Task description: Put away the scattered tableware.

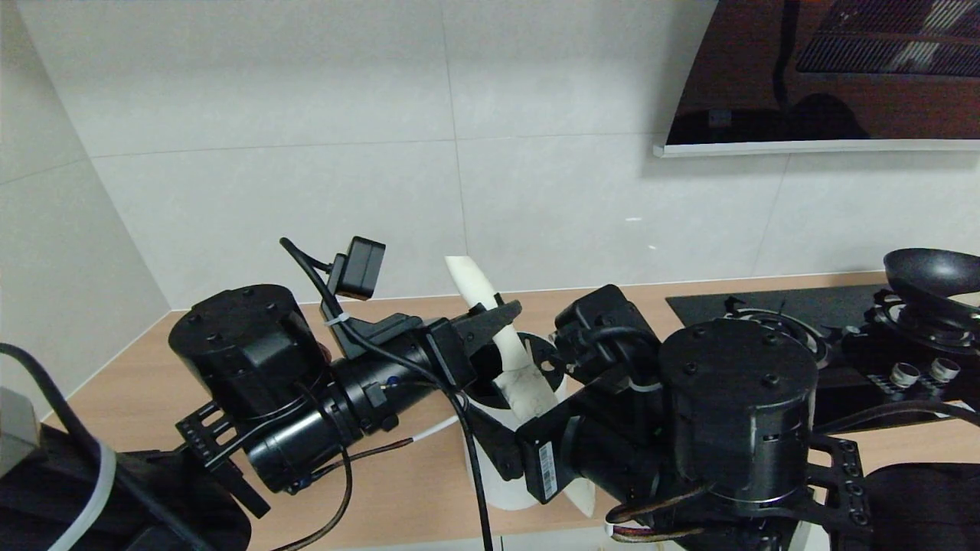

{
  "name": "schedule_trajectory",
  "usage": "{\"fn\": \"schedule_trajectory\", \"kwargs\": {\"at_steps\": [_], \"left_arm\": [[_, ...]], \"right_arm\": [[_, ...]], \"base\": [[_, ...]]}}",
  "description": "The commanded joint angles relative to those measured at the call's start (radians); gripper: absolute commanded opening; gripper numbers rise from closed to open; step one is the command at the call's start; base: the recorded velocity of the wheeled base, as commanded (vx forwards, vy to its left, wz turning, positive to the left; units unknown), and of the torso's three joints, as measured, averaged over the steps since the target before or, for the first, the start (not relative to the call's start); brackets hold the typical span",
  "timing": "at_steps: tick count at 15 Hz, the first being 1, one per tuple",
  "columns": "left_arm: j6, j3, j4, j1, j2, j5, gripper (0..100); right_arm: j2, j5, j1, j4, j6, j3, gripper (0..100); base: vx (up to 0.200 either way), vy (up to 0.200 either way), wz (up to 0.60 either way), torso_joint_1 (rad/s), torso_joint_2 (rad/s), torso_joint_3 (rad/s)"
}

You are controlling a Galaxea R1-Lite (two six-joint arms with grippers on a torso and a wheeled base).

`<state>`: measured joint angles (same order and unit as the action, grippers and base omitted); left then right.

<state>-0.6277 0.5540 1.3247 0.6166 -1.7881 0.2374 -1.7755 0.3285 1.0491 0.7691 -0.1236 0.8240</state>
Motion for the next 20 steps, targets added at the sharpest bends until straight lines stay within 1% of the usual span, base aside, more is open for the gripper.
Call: {"fn": "schedule_trajectory", "kwargs": {"at_steps": [1,3,4,5,6,8,9,10,11,12,13,15,16,17,18,19,20], "left_arm": [[0.000,0.003,0.001,0.000,0.006,-0.001,0],[0.002,0.010,-0.005,-0.003,0.016,-0.006,0],[0.002,0.014,-0.010,-0.018,0.030,-0.007,0],[0.002,0.037,-0.035,-0.031,0.052,-0.027,0],[0.005,0.079,-0.090,-0.044,0.082,-0.073,0],[0.026,0.195,-0.298,-0.046,0.153,-0.227,0],[0.040,0.250,-0.377,-0.046,0.173,-0.299,0],[0.055,0.277,-0.417,-0.043,0.182,-0.343,0],[0.117,0.310,-0.452,-0.038,0.190,-0.417,0],[0.178,0.316,-0.453,-0.017,0.193,-0.474,0],[0.238,0.328,-0.455,0.008,0.194,-0.535,0],[0.370,0.354,-0.461,0.068,0.196,-0.699,0],[0.430,0.346,-0.458,0.100,0.196,-0.738,0],[0.464,0.317,-0.453,0.123,0.196,-0.779,0],[0.496,0.293,-0.452,0.129,0.194,-0.834,0],[0.520,0.291,-0.450,0.129,0.190,-0.868,0],[0.576,0.293,-0.413,0.144,0.177,-0.942,0]], "right_arm": [[-0.001,0.000,0.000,-0.001,-0.001,0.000,100],[0.018,0.000,-0.008,-0.001,-0.001,-0.002,100],[0.033,-0.002,-0.029,-0.001,-0.002,-0.002,100],[0.045,-0.005,-0.061,-0.001,-0.004,0.000,100],[0.048,-0.008,-0.100,0.001,-0.004,0.004,100],[0.062,-0.013,-0.192,0.015,-0.004,0.006,100],[0.070,-0.016,-0.244,0.021,-0.007,0.004,100],[0.071,-0.016,-0.281,0.022,-0.007,0.004,100],[0.071,-0.016,-0.339,0.022,-0.007,0.009,100],[0.070,-0.016,-0.360,0.022,-0.007,0.010,100],[0.071,-0.016,-0.363,0.022,-0.007,0.015,100],[0.068,-0.016,-0.363,0.022,-0.007,0.014,100],[0.064,-0.017,-0.363,0.022,-0.007,0.015,100],[0.059,-0.017,-0.363,0.022,-0.007,0.014,100],[0.057,-0.016,-0.363,0.022,-0.007,0.014,100],[0.057,-0.016,-0.363,0.022,-0.007,0.012,100],[0.057,-0.016,-0.363,0.022,-0.005,0.012,100]], "base": [[0.000,0.000,0.00,0.000,0.00,0.000],[0.000,0.000,0.00,0.000,0.00,0.000],[0.000,0.000,0.00,0.000,0.00,0.000],[0.000,0.000,0.00,0.000,0.00,0.000],[0.000,0.000,0.00,0.000,0.00,0.000],[0.000,0.000,0.00,0.000,0.00,0.000],[0.000,0.000,0.00,0.000,0.00,0.000],[0.000,0.000,0.00,0.000,0.00,0.000],[0.000,0.000,0.00,0.000,0.00,0.000],[0.000,0.000,0.00,0.000,0.00,0.000],[0.000,0.000,0.00,0.000,0.00,0.000],[0.000,0.000,0.00,0.000,0.00,0.000],[0.000,0.000,0.00,0.000,0.00,0.000],[0.000,0.000,0.00,0.000,0.00,0.000],[0.000,0.000,0.00,0.000,0.00,0.000],[0.000,0.000,0.00,0.000,0.00,0.000],[0.000,0.000,0.00,0.000,0.00,0.000]]}}
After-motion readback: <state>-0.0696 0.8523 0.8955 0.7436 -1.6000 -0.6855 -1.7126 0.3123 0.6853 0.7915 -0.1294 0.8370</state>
